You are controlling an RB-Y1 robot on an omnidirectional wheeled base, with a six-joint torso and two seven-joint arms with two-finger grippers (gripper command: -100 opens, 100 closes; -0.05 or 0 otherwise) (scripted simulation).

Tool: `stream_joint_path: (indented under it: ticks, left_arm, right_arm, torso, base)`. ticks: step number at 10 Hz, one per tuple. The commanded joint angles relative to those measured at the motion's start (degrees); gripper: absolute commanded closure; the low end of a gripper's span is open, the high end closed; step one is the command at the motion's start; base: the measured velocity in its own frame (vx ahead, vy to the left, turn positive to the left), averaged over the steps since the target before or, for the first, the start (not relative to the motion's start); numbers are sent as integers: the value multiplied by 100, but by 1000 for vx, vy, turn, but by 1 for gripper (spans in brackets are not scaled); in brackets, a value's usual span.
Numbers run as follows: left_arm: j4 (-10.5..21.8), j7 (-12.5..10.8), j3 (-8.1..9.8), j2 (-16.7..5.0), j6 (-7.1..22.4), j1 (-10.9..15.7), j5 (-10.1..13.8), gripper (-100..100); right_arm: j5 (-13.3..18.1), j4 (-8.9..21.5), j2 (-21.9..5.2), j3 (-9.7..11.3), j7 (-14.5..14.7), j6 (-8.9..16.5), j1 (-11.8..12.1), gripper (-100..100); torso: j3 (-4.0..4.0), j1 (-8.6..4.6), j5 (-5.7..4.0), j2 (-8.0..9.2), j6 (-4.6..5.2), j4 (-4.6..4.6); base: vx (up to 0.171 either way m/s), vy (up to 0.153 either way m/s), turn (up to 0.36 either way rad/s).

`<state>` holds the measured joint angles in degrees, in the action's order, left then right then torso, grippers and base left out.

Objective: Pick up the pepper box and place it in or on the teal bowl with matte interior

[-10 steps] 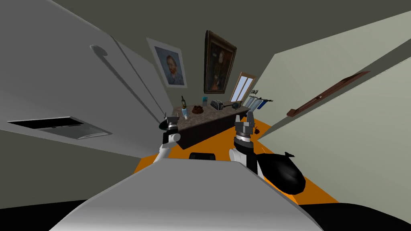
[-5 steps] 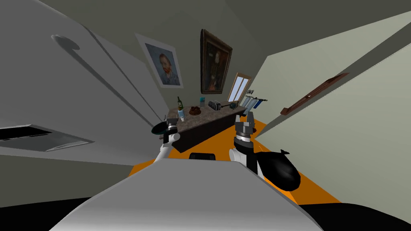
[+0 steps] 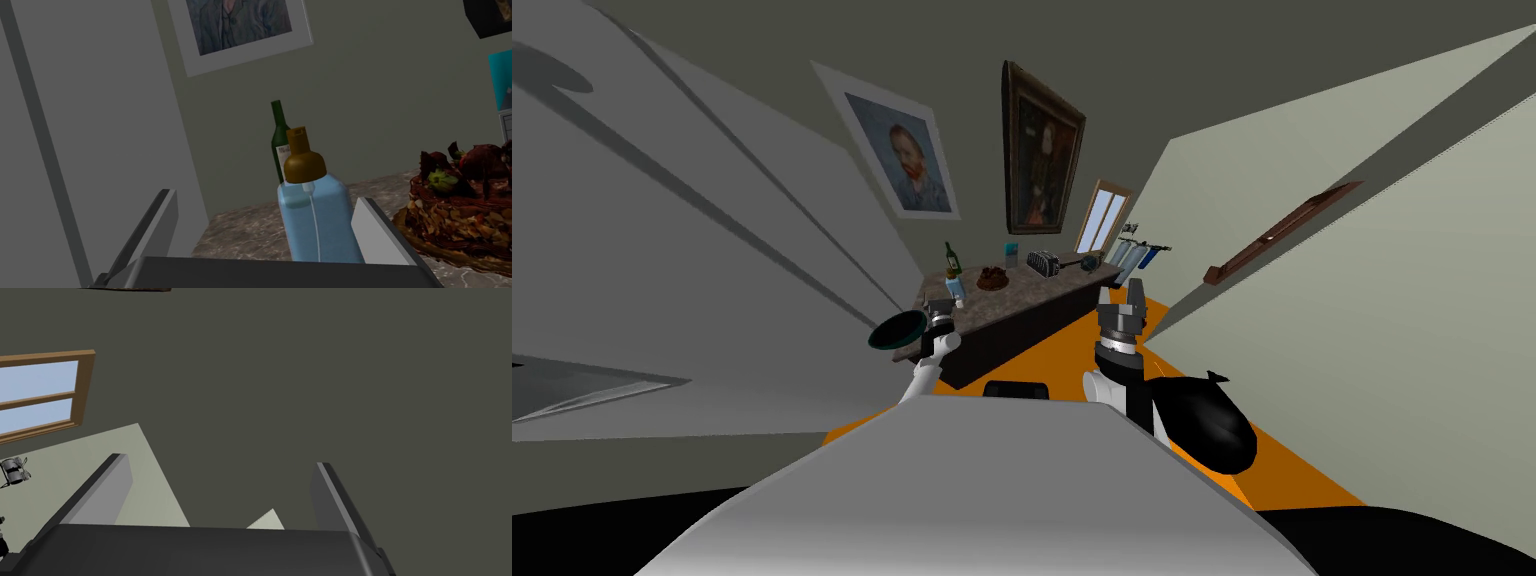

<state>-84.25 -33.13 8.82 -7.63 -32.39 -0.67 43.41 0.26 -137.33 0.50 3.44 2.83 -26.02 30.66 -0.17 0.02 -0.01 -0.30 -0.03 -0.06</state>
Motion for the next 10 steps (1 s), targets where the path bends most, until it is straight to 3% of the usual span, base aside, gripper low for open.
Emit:
stream_joint_path:
  ticks: [1,6,9,10]
  left_arm:
    - [259,-102,149,42,52,49,12,-100]
    - [1069,-344,508,160,160,112,16,-100]
    - [1471,-430,622,195,213,27,31,-100]
    - [1471,-430,622,195,213,27,31,-100]
  right_arm:
    - [0,0,0,0,0,0,0,0]
    - [0,0,0,0,0,0,1,0]
    - [0,0,0,0,0,0,0,0]
    - [0,0,0,0,0,0,0,0]
  torso:
    - [0,0,0,0,0,0]
    - [-9,-2,0,-15,0,-4]
    - [0,0,0,1,-3,-1]
    - [3,0,0,7,-3,1]
  base:
    - [106,-6,-127]
    - [128,3,-93]
    - [83,7,-55]
    - [32,5,-8]
